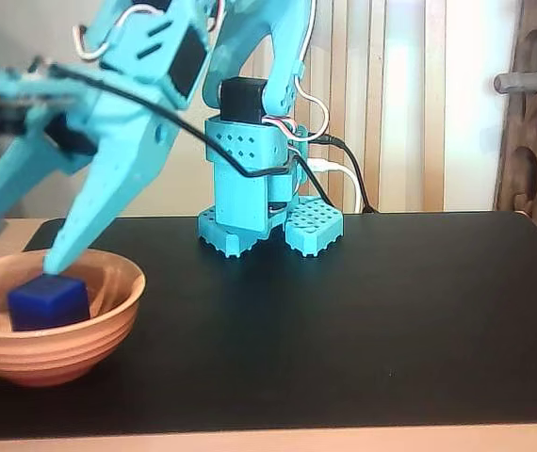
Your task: Place the blue cube in the orange bowl.
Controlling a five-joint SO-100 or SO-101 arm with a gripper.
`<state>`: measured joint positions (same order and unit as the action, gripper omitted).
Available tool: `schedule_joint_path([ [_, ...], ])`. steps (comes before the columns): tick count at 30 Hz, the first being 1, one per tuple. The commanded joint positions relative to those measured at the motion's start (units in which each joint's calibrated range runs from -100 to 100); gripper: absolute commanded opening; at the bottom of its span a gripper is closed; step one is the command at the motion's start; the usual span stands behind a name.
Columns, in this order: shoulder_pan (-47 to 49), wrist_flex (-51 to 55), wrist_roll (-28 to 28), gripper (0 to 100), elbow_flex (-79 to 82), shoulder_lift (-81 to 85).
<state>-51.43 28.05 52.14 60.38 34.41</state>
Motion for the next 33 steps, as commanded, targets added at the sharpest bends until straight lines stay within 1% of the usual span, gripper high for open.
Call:
schedule_joint_path([
  [1,2.88,0.17,0.04,29,-3.94,10.29],
  [5,4.79,0.26,-0.02,29,-3.03,13.86],
  [11,8.50,4.35,0.09,29,-3.03,20.26],
  [15,10.11,4.44,0.09,29,-3.03,22.05],
  [20,15.72,4.44,0.40,29,-3.12,24.43],
  [21,18.43,4.44,0.46,29,-3.12,24.94],
  [25,23.55,4.27,0.51,29,-3.21,25.71],
  [26,26.05,4.35,0.51,29,-3.21,26.05],
  [33,35.18,4.53,0.19,29,-2.67,26.90],
])
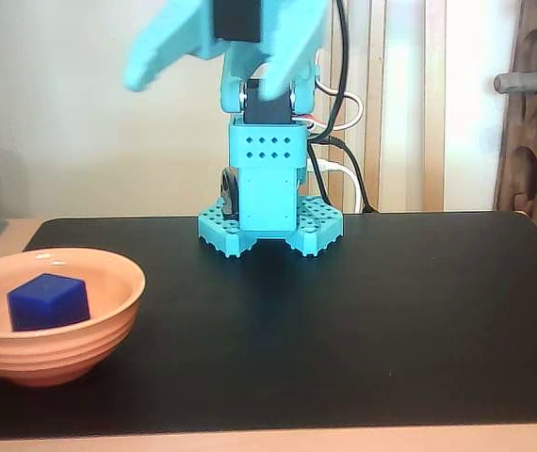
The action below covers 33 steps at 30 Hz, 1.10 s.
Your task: Place the blue cube in the orange bowl.
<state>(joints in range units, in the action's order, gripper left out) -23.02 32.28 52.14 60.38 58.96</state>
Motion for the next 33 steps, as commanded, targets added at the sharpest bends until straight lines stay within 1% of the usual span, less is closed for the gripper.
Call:
schedule_joint_path([
  [1,7.87,0.30,0.19,29,-2.39,2.35],
  [6,10.88,0.30,0.14,29,-0.03,2.35],
  [12,10.58,0.30,0.09,29,2.78,3.71],
  [22,6.97,0.30,0.46,29,15.66,14.19],
  [33,6.67,0.30,0.40,29,29.73,23.48],
])
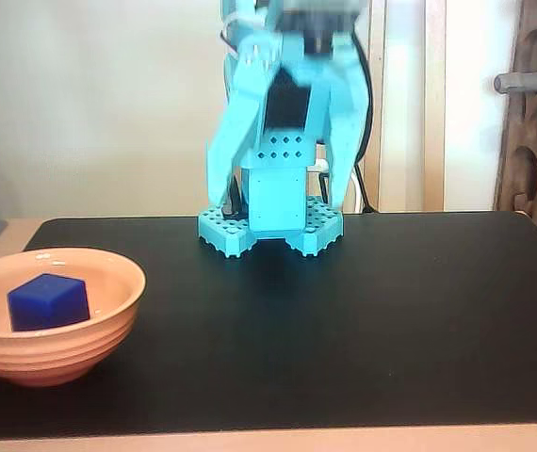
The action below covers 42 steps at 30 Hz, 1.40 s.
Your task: Place the blue cube in the orange bowl.
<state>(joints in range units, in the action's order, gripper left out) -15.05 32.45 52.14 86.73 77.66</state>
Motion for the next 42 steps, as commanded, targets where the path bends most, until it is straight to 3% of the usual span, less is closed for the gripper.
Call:
schedule_joint_path([
  [1,-1.30,0.56,0.30,29,4.10,5.47],
  [35,-1.30,40.72,0.09,29,13.27,21.15],
  [42,-1.40,43.42,-0.02,29,13.27,21.66],
])
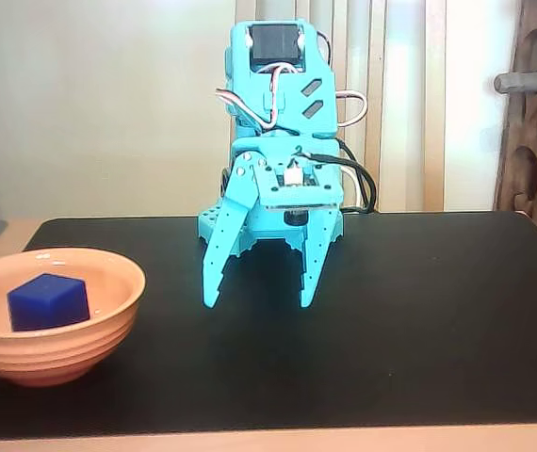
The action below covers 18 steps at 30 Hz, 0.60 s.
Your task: Place the blue cube in the orange bowl.
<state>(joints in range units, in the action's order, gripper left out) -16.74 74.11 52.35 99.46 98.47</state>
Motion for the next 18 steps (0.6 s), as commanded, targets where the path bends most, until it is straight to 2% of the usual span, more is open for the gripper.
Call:
schedule_joint_path([
  [1,0.29,1.76,-0.23,29,0.54,0.85],
  [4,0.29,1.76,-0.28,25,0.54,0.93],
  [8,-0.11,1.76,-0.28,13,0.54,0.93],
  [12,-0.21,1.76,-0.28,10,0.54,0.93],
  [18,-0.41,1.76,-0.23,0,0.54,1.02],
])
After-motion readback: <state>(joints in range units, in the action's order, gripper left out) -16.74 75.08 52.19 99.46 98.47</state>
